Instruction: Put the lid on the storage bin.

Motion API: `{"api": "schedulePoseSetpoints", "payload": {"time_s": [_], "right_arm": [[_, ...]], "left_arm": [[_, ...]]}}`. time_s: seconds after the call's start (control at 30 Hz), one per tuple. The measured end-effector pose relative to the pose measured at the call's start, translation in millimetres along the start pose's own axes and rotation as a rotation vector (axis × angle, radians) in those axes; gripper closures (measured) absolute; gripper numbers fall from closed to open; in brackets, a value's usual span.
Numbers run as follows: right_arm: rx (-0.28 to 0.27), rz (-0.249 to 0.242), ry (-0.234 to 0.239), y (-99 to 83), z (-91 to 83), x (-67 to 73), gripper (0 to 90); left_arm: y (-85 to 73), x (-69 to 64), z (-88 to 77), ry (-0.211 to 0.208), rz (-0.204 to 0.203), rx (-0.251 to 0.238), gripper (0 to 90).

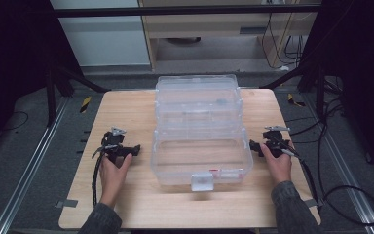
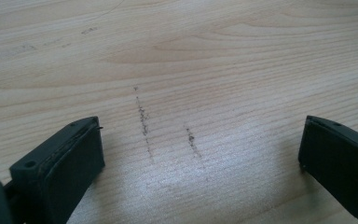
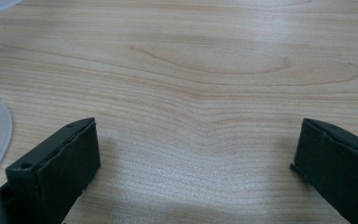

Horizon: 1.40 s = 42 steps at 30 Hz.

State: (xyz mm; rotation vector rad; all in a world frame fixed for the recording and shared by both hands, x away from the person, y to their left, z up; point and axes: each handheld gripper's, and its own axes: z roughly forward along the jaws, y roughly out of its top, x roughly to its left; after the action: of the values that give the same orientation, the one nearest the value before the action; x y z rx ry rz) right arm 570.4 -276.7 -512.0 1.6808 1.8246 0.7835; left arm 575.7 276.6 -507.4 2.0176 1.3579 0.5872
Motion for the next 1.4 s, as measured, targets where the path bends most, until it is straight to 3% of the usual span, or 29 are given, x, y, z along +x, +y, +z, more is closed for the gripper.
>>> {"api": "schedulePoseSetpoints", "payload": {"time_s": [0.3,0.33,0.37,0.4,0.47,0.57,0.63,0.67,0.73,0.77,0.83,0.87,0.9,0.93,0.97,1.03,1.07,1.1,1.13,1.17,1.23,1.33,1.37,1.4], "right_arm": [[0.002,-0.024,0.036,-1.0,-1.9,-1.0,0.5],[0.004,-0.044,0.043,-0.1,-4.1,-2.9,8.5],[0.004,-0.044,0.043,-0.1,-4.1,-2.9,8.5],[-0.02,-0.081,0.011,0.3,-14.5,-4.6,10.0],[-0.042,-0.153,-0.001,2.1,-27.1,-8.6,10.9],[-0.027,-0.254,-0.018,9.8,-53.3,-11.3,11.7],[-0.009,-0.307,-0.011,16.2,-70.8,-13.2,12.5],[0.001,-0.334,-0.006,20.4,-81.3,-13.6,12.5],[0.021,-0.373,-0.005,27.0,-95.0,-13.6,12.4],[0.021,-0.373,-0.005,27.0,-95.0,-13.6,12.4],[0.037,-0.418,0.014,36.6,-109.7,-13.5,11.7],[0.057,-0.443,0.055,49.4,-122.6,-12.5,11.4],[0.065,-0.462,0.067,55.6,-126.5,-12.3,11.0],[0.065,-0.462,0.067,55.6,-126.5,-12.3,11.0],[0.069,-0.475,0.07,60.4,-129.1,-12.2,11.3],[0.073,-0.527,0.074,81.3,-136.2,-9.4,14.1],[0.073,-0.527,0.074,81.3,-136.2,-9.4,14.1],[0.072,-0.566,0.092,98.3,-140.1,-5.5,17.2],[0.072,-0.566,0.092,98.3,-140.1,-5.5,17.2],[0.073,-0.574,0.097,104.0,-141.1,-4.0,17.6],[0.07,-0.616,0.133,127.5,-144.2,3.0,23.0],[0.067,-0.642,0.15,137.7,-146.0,8.3,26.2],[0.063,-0.689,0.163,148.5,-147.3,16.4,32.6],[0.056,-0.702,0.176,151.8,-147.7,18.7,35.3]], "left_arm": [[0.4,-0.1,0.2,0.002,-0.003,0.001,0.0],[0.8,-0.1,0.7,0.004,-0.008,-0.001,0.0],[0.8,-0.1,0.7,0.004,-0.008,-0.001,0.0],[0.7,1.6,-2.5,-0.013,0.003,0.002,1.9],[0.7,3.0,-6.6,-0.019,0.004,0.002,6.2],[4.5,3.9,-34.3,-0.022,0.039,-0.043,4.4],[6.2,3.7,-42.9,-0.017,0.051,-0.052,4.3],[9.5,1.4,-60.5,-0.037,0.059,-0.056,4.4],[12.8,-3.8,-79.5,-0.069,0.066,-0.076,4.8],[12.8,-3.8,-79.5,-0.069,0.066,-0.076,4.9],[17.2,-11.5,-99.6,-0.091,0.096,-0.098,4.8],[19.0,-15.3,-107.0,-0.104,0.105,-0.103,4.0],[22.6,-23.0,-117.5,-0.14,0.13,-0.108,3.9],[22.6,-23.0,-117.5,-0.14,0.13,-0.108,3.7],[25.0,-27.7,-122.9,-0.153,0.155,-0.108,3.7],[34.0,-44.7,-136.4,-0.193,0.257,-0.114,3.1],[34.0,-44.7,-136.4,-0.193,0.257,-0.114,2.9],[38.4,-53.2,-141.7,-0.216,0.294,-0.115,2.9],[38.4,-53.2,-141.7,-0.216,0.294,-0.115,2.9],[42.0,-59.6,-145.1,-0.239,0.322,-0.116,2.9],[48.0,-70.0,-149.1,-0.268,0.355,-0.112,2.7],[53.4,-80.8,-150.9,-0.284,0.379,-0.109,2.5],[56.6,-86.8,-151.3,-0.297,0.402,-0.105,2.8],[58.5,-91.0,-151.8,-0.304,0.412,-0.109,2.8]]}}
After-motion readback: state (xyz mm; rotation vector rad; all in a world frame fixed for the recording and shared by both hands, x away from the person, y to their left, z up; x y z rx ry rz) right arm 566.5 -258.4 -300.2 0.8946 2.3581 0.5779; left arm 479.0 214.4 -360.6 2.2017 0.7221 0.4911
